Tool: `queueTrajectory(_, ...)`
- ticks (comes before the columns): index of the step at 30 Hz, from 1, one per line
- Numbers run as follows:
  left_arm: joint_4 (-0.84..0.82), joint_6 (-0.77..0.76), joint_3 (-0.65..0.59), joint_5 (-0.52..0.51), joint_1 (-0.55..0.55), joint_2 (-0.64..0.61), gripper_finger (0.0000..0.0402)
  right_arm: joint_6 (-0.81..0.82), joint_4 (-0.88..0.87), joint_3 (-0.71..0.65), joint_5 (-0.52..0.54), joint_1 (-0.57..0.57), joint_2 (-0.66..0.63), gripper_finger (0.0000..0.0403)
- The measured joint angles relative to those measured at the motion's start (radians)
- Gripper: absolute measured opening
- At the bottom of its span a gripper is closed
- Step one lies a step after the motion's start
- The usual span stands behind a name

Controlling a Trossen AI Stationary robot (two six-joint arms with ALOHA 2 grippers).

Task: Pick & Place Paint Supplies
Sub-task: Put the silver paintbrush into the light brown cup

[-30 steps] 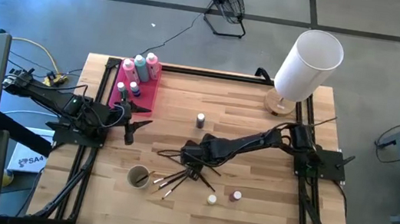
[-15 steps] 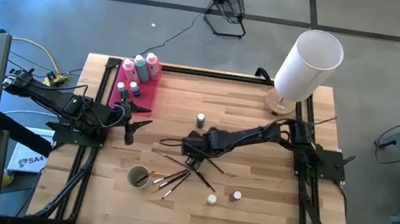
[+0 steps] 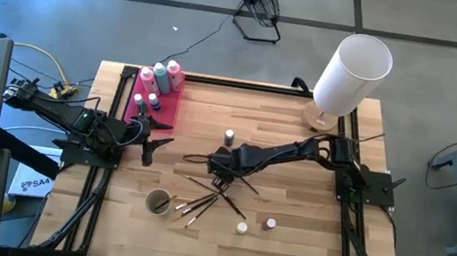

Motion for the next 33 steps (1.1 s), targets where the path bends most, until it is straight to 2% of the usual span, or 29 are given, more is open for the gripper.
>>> queueTrajectory(7, 0.0, 0.0, 0.0, 0.0, 0.0, 0.0, 0.0167, 0.001, -0.011, -0.002, -0.006, 0.002, -0.001, 0.0143)
queueTrajectory(28, 0.0, -0.001, 0.0, 0.003, 0.0, 0.0, 0.0167, -0.019, -0.057, -0.003, -0.006, 0.001, -0.001, 0.001)
queueTrajectory(33, 0.0, -0.001, 0.0, 0.003, 0.0, 0.0, 0.0167, -0.033, -0.06, -0.003, -0.006, 0.0, -0.001, 0.0004)
